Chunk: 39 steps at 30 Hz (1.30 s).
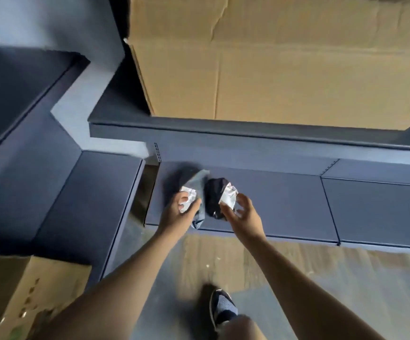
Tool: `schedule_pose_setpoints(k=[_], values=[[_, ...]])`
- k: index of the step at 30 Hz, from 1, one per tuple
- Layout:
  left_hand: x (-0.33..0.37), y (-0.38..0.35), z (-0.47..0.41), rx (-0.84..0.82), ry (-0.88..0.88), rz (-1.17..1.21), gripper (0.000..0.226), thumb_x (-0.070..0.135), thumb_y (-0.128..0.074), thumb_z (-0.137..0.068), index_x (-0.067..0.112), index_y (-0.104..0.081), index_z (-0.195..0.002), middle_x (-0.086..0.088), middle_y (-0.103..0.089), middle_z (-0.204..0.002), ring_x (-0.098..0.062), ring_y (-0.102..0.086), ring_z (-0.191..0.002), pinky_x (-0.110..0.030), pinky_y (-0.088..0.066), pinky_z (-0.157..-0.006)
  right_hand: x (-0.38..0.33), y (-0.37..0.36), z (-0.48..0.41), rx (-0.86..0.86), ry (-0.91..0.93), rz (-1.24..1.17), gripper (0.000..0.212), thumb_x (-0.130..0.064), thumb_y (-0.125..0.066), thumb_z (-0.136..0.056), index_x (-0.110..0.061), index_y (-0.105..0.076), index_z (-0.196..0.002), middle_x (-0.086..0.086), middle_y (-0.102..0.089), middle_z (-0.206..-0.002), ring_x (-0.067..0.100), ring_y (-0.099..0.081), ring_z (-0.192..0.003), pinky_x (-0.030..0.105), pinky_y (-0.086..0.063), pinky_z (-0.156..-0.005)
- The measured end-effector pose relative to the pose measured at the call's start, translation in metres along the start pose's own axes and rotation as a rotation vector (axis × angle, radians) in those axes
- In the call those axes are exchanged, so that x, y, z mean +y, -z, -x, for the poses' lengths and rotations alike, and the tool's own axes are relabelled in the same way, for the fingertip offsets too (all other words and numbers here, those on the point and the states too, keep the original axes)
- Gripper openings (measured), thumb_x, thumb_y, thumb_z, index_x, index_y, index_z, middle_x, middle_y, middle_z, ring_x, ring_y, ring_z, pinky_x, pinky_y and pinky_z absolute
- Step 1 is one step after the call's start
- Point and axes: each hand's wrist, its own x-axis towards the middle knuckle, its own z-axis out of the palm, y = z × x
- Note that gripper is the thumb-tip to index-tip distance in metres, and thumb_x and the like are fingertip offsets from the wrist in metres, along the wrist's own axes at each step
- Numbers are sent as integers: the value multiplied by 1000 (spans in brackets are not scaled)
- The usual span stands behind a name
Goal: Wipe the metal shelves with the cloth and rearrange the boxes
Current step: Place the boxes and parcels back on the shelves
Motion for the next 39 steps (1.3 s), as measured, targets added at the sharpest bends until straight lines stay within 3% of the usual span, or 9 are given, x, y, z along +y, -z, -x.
schedule_pose_setpoints(k=[5, 9, 12, 17, 20, 25, 29, 32, 39], values=[[-82, -51, -63, 1, -15, -65, 44, 47, -73, -88, 21, -62, -122, 6, -64, -124, -15, -60, -115, -31, -47, -101, 95, -38, -78, 14, -37, 16, 67, -42, -72, -91, -15, -45, -146, 10, -58, -139, 30, -59, -124, 45, -49, -102], [-132, -99, -114, -42, -12, -46, 61, 68, -65, -71, 32, -61, -119, 11, -66, -121, -11, -62, -114, -34, -48, -102, 160, -71, -139, 21, -50, 29, 66, -40, -72, -92, -16, -44, -147, 13, -57, -139, 30, -58, -123, 43, -48, -101], [-154, -140, -155, -90, -32, -21, 65, 75, -60, -64, 40, -57, -118, 9, -64, -127, -10, -61, -116, -39, -48, -106, 198, -89, -178, 14, -65, 40, 71, -42, -72, -91, -18, -41, -149, 12, -53, -141, 28, -55, -126, 32, -42, -95], [-178, -186, -194, -139, -88, -108, 54, 47, -65, -92, 31, -49, -142, 4, -48, -150, -17, -47, -134, -30, -38, -107, 232, -107, -215, 22, -54, 3, 69, -43, -73, -90, -22, -41, -148, 4, -54, -135, 24, -52, -128, 29, -39, -91], [-187, -196, -207, -119, -69, -130, 59, 39, -65, -95, 32, -42, -149, 4, -41, -155, -17, -41, -140, -26, -32, -106, 242, -111, -221, 12, -72, -4, 68, -41, -74, -90, -25, -41, -147, -7, -51, -121, 19, -55, -115, 28, -40, -88], [-191, -203, -218, -148, -38, -110, 65, 34, -65, -95, 35, -35, -153, 5, -39, -158, -18, -40, -141, -29, -34, -110, 247, -113, -227, -29, -69, -6, 77, -43, -78, -85, -29, -38, -149, -12, -60, -122, 13, -60, -104, 24, -45, -81], [-185, -211, -212, -108, -30, -93, 64, 33, -67, -92, 35, -40, -150, 3, -45, -153, -17, -43, -138, -31, -38, -110, 242, -109, -218, 41, -37, 2, 50, -38, -76, -87, -25, -53, -130, -12, -65, -103, 13, -62, -93, 20, -45, -70], [-175, -202, -181, -92, -7, -116, 63, 39, -70, -89, 36, -43, -146, 2, -47, -149, -17, -45, -135, -35, -40, -111, 228, -95, -189, 67, -37, 25, 32, -42, -74, -88, -28, -57, -111, -8, -67, -99, 15, -64, -92, 27, -47, -72], [-86, -129, -28, -98, 84, -98, 56, 36, -73, -88, 32, -51, -139, -1, -57, -128, -17, -59, -111, -33, -50, -97, 138, -28, -37, 54, -103, 47, 35, -44, -74, -87, -24, -63, -113, -6, -71, -98, 16, -66, -90, 33, -52, -78]])
